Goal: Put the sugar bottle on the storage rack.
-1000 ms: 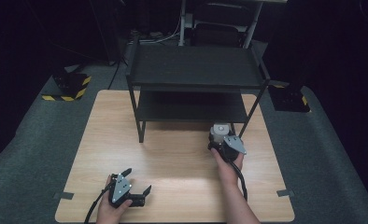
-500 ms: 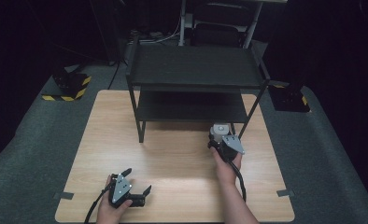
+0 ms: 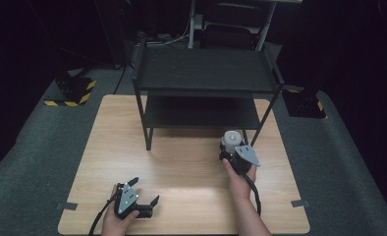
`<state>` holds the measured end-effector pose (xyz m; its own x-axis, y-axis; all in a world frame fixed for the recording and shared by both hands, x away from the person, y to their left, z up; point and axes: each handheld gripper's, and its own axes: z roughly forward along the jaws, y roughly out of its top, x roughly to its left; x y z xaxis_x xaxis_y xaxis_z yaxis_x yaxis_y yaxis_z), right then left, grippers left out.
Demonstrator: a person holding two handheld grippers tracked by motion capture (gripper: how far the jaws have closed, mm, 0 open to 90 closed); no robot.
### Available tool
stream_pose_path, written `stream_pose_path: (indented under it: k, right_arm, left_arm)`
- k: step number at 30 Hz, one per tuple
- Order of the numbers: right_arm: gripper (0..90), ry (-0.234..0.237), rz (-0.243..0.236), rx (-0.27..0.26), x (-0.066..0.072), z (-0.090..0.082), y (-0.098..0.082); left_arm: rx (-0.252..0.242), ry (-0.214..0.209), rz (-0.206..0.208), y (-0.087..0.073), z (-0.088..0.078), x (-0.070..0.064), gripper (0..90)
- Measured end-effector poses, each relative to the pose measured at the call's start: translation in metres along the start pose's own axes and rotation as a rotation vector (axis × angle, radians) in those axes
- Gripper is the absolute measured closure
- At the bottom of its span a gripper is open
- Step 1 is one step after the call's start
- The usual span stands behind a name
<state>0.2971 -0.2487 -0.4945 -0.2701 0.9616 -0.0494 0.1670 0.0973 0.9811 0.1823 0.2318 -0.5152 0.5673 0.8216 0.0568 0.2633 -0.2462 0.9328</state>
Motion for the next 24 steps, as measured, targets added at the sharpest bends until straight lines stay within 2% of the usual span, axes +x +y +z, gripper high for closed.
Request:
stream_pose_path:
  k: [4, 13, 24]
  right_arm:
    - [30.0, 0.014, -0.011, -0.010, -0.001, -0.011, -0.003]
    - [30.0, 0.040, -0.001, -0.008, -0.003, -0.037, -0.008]
    - [30.0, 0.057, -0.006, -0.024, -0.003, -0.061, -0.001]
  left_arm:
    - [0.001, 0.002, 0.000, 0.000, 0.000, -0.001, 0.5]
    - [0.007, 0.010, 0.001, 0.001, 0.000, -0.002, 0.5]
    - [0.021, 0.012, -0.003, 0.004, 0.001, -0.002, 0.5]
